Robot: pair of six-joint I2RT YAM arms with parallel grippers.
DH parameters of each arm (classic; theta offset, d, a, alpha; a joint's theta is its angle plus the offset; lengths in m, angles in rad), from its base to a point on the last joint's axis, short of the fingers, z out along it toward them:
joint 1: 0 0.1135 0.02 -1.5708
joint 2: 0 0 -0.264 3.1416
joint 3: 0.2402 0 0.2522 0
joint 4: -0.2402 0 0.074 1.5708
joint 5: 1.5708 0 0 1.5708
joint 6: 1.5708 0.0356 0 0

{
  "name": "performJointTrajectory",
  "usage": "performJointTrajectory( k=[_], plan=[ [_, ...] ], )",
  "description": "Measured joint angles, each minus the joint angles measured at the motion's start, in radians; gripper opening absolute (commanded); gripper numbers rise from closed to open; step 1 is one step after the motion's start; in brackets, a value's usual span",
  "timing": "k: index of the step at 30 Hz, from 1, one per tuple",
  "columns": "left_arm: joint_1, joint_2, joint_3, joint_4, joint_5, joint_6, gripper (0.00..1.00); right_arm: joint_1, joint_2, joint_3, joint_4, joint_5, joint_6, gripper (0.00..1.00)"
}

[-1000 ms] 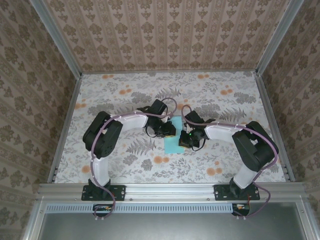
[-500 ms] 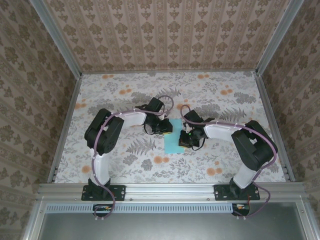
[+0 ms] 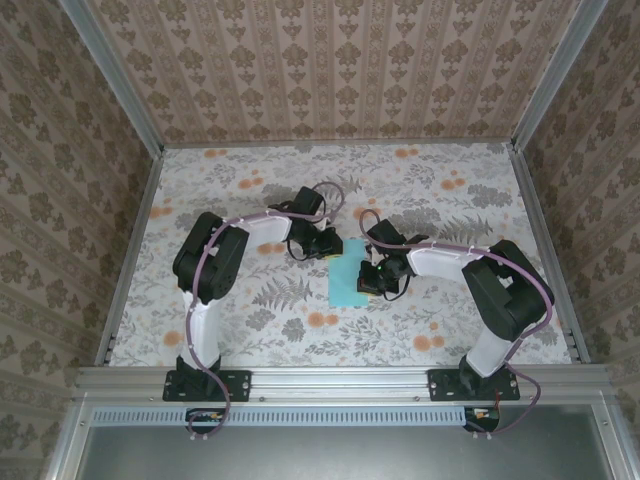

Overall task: Fold a paper plane with a square sheet of paper (fold left side to right side)
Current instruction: First fold the square sheet of paper in half at the center of the table.

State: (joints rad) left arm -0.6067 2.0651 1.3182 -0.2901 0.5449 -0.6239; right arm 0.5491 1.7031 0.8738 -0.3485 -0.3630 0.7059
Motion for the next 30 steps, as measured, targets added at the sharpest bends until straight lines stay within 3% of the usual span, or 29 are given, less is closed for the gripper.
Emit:
performJointTrajectory(
  k=[20, 30],
  plan=[
    [0.060, 0.076, 0.114, -0.040, 0.016, 0.043, 0.18, -0.001, 0.000, -0.007, 0.013, -0.008, 0.004, 0.04],
    [0.081, 0.011, 0.069, -0.016, -0.005, 0.083, 0.23, -0.001, -0.001, -0.010, 0.019, -0.008, 0.005, 0.04]
  ],
)
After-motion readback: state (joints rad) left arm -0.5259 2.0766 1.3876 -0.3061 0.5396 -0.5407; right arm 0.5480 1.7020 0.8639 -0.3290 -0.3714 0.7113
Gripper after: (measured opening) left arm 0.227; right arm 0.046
